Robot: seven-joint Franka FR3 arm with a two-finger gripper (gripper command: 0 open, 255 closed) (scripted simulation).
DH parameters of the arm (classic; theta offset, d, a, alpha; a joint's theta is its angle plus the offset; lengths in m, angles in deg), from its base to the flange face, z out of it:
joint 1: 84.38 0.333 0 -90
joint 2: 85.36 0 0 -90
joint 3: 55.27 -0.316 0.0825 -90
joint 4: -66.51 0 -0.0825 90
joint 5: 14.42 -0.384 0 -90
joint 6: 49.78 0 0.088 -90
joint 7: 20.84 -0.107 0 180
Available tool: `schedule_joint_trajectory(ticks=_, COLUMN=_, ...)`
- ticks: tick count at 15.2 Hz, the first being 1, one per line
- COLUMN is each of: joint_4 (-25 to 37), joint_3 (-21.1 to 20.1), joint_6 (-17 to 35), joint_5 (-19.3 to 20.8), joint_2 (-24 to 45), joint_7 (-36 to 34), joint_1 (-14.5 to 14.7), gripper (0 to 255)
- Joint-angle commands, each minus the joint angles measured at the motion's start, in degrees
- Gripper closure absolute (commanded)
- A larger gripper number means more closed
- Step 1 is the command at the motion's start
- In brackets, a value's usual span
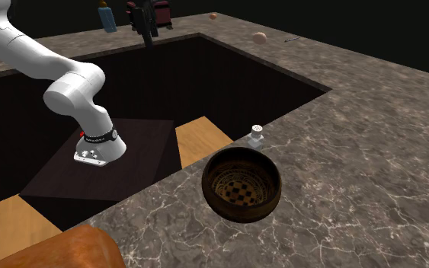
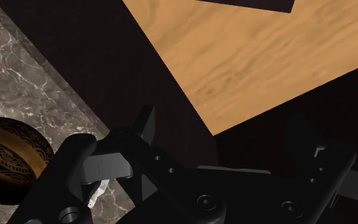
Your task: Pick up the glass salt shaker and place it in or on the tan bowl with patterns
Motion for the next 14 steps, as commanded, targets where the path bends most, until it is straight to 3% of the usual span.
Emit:
schedule_joint_trajectory(ticks=1, joint_4=0.0, joint_3=0.0, joint_6=0.0, joint_5=0.0, joint_2=0.0, joint_7=0.0, joint_1=0.0, gripper=0)
schedule_joint_trajectory(ticks=14, joint_4=7.7, joint_3=4.1, joint_6=14.7, joint_5=3.4, joint_2=24.1, joint_7=2.8, joint_1=-3.8, gripper=0)
